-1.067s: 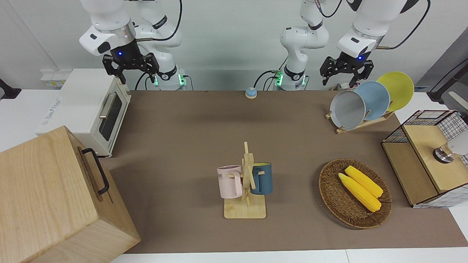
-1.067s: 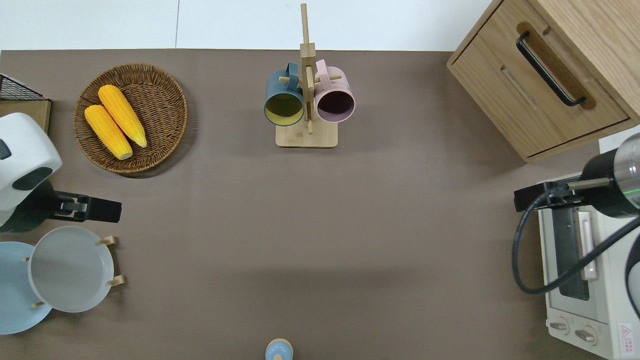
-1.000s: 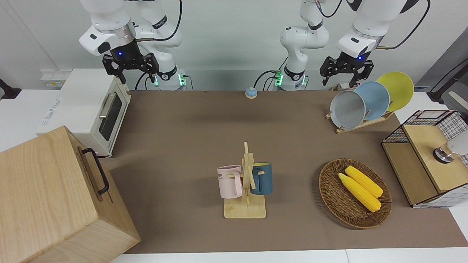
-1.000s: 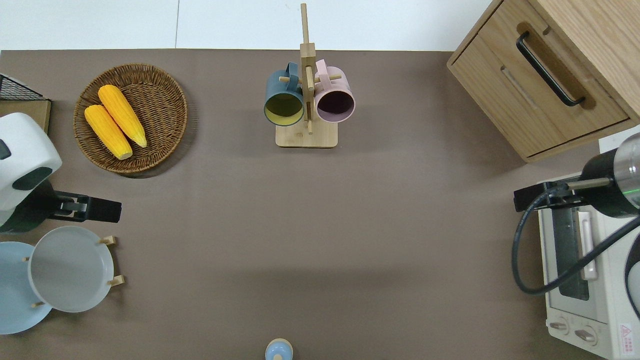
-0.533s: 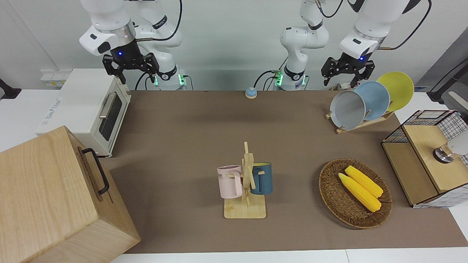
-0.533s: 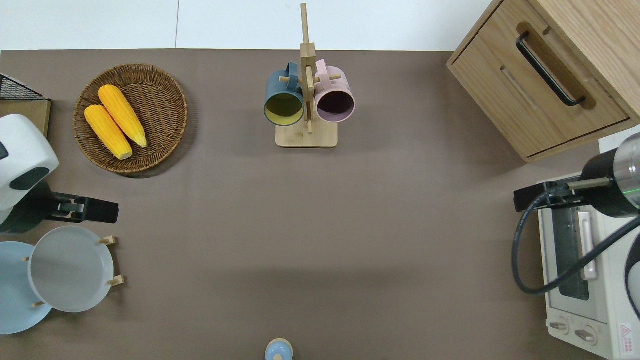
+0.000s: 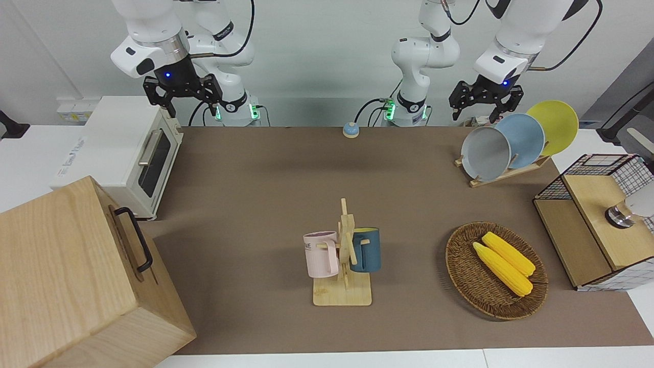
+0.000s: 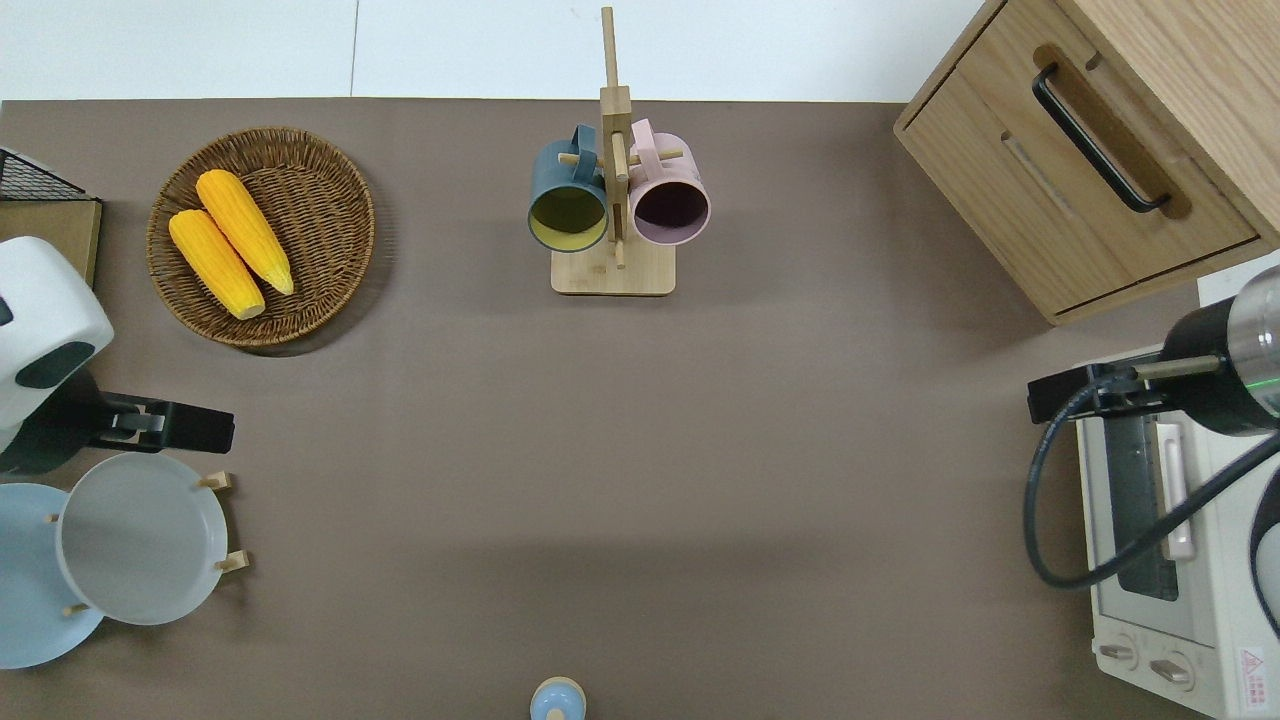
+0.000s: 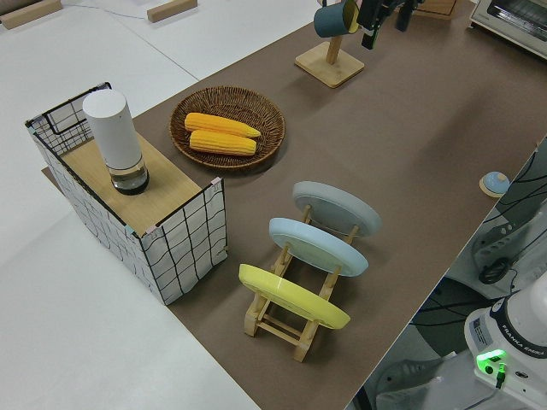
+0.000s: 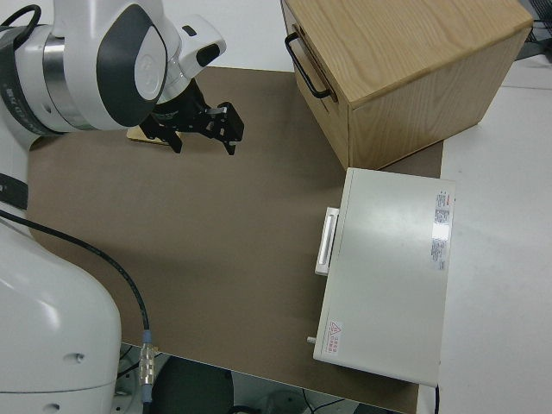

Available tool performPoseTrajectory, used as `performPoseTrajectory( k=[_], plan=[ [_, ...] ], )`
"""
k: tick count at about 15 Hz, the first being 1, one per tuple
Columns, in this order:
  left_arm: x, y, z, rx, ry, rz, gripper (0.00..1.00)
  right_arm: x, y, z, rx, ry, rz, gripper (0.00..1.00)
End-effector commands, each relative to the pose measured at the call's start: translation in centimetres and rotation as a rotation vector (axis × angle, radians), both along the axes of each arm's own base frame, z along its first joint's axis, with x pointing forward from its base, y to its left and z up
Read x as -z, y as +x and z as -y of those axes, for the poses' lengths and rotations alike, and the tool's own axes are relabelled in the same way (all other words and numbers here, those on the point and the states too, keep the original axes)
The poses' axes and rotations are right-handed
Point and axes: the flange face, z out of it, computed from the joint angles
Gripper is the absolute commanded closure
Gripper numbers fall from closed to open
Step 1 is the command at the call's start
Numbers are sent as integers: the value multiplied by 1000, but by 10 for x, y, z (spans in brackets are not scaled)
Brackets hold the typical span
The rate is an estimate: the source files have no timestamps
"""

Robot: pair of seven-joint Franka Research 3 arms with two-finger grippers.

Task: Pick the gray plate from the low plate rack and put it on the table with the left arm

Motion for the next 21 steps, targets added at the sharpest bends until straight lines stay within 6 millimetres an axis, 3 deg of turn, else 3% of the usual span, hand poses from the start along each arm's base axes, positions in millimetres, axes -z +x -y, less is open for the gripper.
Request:
performPoseTrajectory(
  k=[1, 11, 16, 21],
  plan=[
    [3, -10, -23, -32, 0, -14, 0, -3, -2, 0, 2, 6, -7, 13],
    [-7, -19, -112, -177, -17, 5, 2, -3, -2, 0, 0, 6, -7, 13],
    [-4, -23, -134, -201, 67, -5, 2, -3, -3, -1, 0, 6, -7, 13],
    [16, -29, -160, -246, 60, -48, 5, -3, -2, -1, 0, 6, -5, 13]
  ],
)
